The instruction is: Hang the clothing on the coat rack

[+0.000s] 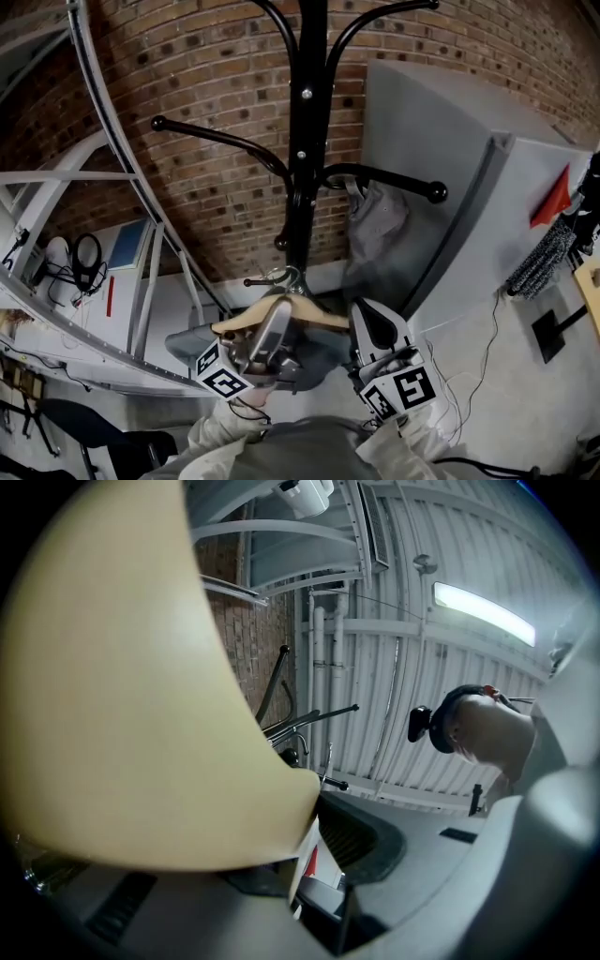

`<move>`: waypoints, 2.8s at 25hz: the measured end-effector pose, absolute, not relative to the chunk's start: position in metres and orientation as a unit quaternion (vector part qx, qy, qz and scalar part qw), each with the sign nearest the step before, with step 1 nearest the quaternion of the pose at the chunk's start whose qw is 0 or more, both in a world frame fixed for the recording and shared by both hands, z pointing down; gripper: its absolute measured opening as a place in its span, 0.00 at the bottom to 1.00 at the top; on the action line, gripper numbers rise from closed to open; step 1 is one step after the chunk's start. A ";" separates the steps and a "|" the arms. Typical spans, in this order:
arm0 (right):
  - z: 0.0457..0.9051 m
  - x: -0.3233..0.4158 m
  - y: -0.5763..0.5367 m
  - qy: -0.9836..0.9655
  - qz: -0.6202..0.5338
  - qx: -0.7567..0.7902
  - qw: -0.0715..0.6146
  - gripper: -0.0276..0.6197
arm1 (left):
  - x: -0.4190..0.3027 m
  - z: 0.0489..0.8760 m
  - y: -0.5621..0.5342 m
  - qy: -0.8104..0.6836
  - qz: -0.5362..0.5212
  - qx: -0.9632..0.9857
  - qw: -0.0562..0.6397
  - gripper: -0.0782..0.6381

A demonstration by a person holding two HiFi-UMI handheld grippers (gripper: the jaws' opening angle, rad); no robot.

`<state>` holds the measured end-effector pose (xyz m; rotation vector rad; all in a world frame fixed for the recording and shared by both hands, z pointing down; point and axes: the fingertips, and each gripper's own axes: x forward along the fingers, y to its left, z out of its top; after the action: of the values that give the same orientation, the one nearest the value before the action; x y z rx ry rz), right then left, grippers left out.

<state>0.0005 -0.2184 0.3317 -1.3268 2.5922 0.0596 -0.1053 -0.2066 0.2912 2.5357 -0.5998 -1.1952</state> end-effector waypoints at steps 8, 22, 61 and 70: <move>0.330 0.005 -0.225 0.879 0.035 -0.463 0.110 0.08 | -0.107 0.285 -0.229 -0.211 -0.416 0.873 0.143 0.25; 0.333 0.008 -0.239 0.876 0.028 -0.468 0.116 0.08 | -0.110 0.292 -0.262 -0.213 -0.425 0.863 0.171 0.25; 0.355 0.007 -0.263 0.871 -0.011 -0.479 0.108 0.08 | -0.102 0.319 -0.312 -0.183 -0.418 0.864 0.210 0.26; 0.356 0.014 -0.261 0.869 -0.016 -0.483 0.105 0.08 | -0.099 0.322 -0.314 -0.173 -0.428 0.858 0.227 0.28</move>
<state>0.0135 -0.2610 0.3560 -1.4225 2.5623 -0.0476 -0.0994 -0.3143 0.3216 2.3637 -0.4758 -1.1794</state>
